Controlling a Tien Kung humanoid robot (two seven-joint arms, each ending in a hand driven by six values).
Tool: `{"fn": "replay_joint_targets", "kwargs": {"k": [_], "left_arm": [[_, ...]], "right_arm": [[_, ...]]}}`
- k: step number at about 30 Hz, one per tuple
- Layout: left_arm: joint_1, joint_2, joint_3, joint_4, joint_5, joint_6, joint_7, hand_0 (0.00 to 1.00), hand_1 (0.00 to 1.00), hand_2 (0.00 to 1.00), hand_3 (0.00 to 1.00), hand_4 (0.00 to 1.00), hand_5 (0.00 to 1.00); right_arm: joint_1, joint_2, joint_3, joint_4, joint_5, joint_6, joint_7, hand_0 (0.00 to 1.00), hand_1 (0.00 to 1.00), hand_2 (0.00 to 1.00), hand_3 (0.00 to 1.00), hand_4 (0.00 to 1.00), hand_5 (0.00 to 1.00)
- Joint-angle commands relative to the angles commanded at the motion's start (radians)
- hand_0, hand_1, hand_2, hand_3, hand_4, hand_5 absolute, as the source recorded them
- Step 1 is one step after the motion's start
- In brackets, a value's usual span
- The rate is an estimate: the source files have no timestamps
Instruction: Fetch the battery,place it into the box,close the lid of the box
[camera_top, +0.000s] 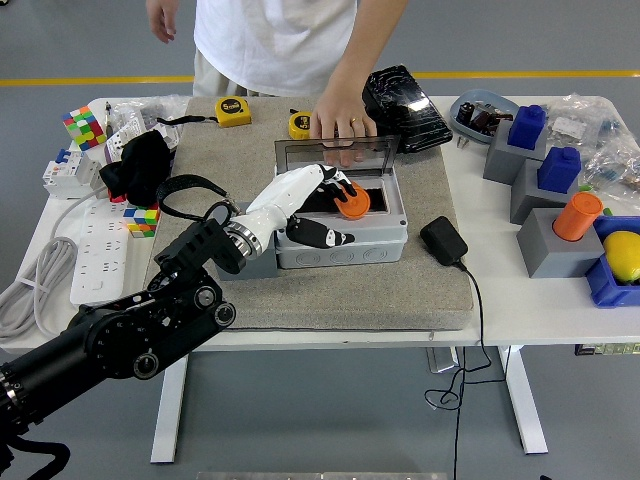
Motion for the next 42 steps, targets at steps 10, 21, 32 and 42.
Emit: {"fn": "replay_joint_targets", "kwargs": {"k": [10,21,32,42], "left_arm": [[-0.021,-0.004,-0.016,0.012,0.003,0.002,-0.005,0.527,0.623,0.560,0.599,0.961,0.143],[0.004,0.009,0.001,-0.133,-0.031,-0.018,0.024,0.527,0.622,0.560,0.599,0.959,0.144],[-0.010,-0.018,0.062,-0.110,-0.097,-0.013,0.001,0.668,0.702,0.629,0.661,0.957,0.142],[-0.047,-0.055,0.088,-0.039,-0.125,0.003,-0.031,0.701,0.720,0.652,0.697,0.957,0.145]], "right_arm": [[0.002,-0.001,0.000,0.003,-0.004,0.000,0.001,0.635,0.688,0.716,0.762,0.998,0.648],[0.000,0.000,0.005,0.002,-0.005,-0.002,0.004,0.633,0.688,0.715,0.761,0.998,0.646],[0.001,0.000,-0.004,0.003,-0.001,-0.002,0.005,0.633,0.687,0.714,0.760,0.998,0.646],[0.004,-0.002,-0.013,0.004,-0.001,-0.002,0.005,0.632,0.686,0.714,0.761,0.998,0.646]]}}
